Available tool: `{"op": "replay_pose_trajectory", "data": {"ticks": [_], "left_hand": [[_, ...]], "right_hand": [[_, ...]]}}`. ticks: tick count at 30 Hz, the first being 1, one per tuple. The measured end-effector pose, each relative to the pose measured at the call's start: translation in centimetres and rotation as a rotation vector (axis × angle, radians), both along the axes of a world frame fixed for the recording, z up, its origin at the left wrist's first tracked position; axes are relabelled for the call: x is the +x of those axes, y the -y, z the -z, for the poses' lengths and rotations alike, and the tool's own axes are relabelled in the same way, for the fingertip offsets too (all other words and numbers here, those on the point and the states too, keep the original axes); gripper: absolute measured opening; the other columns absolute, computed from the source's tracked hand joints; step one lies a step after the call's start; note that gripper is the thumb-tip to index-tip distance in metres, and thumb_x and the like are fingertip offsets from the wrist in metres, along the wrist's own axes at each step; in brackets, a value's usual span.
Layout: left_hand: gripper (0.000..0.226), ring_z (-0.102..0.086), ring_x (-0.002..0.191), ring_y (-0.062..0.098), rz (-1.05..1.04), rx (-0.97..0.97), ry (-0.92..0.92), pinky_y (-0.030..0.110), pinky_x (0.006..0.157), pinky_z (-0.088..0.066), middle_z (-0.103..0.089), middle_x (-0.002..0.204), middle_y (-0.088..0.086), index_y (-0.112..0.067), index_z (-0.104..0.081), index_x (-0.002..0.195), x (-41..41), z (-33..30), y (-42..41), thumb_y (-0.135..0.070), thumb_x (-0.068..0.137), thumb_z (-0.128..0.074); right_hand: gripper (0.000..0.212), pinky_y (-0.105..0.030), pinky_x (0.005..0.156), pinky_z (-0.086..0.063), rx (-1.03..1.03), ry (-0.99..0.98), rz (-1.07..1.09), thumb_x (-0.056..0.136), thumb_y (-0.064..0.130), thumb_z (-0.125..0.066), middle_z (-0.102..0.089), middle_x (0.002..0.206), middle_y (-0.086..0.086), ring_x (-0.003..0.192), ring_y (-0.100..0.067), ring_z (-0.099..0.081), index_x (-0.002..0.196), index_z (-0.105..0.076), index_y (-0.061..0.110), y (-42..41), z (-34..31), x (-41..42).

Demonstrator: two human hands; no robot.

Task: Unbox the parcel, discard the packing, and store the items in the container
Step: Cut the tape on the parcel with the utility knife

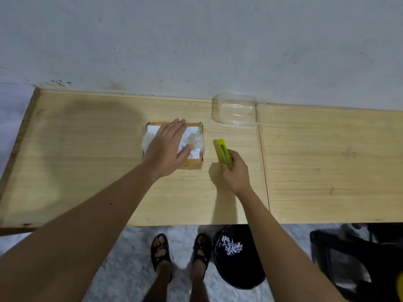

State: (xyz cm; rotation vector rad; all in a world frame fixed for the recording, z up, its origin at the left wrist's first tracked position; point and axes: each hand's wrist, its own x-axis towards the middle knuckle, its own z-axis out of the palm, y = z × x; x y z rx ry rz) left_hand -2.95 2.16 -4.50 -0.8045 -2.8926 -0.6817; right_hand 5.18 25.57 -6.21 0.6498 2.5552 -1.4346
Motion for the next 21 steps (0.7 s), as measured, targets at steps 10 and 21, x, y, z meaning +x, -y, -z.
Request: {"op": "replay_pose_trajectory", "data": {"ticks": [10,21], "left_hand": [[0.068,-0.026,0.157,0.023,0.001,-0.088,-0.048,0.045,0.129,-0.019,-0.036,0.166,0.009,-0.005,-0.036,0.158,-0.2,0.7,0.2,-0.050,0.107,-0.034],[0.066,-0.031,0.155,0.023,-0.004,-0.066,-0.069,0.042,0.129,-0.019,-0.040,0.163,0.010,-0.004,-0.039,0.156,-0.1,0.8,0.3,-0.048,0.107,-0.037]], "right_hand": [[0.083,-0.035,0.083,-0.048,-0.717,0.014,0.022,0.099,-0.004,-0.050,-0.066,0.078,0.009,0.075,-0.020,-0.056,0.158,-0.012,0.040,3.0,-4.9,0.9],[0.034,-0.021,0.070,-0.052,-0.117,-0.132,0.061,0.106,0.028,-0.051,-0.065,0.090,0.015,0.067,-0.002,-0.059,0.138,-0.058,0.037,4.4,-4.5,2.2]]}}
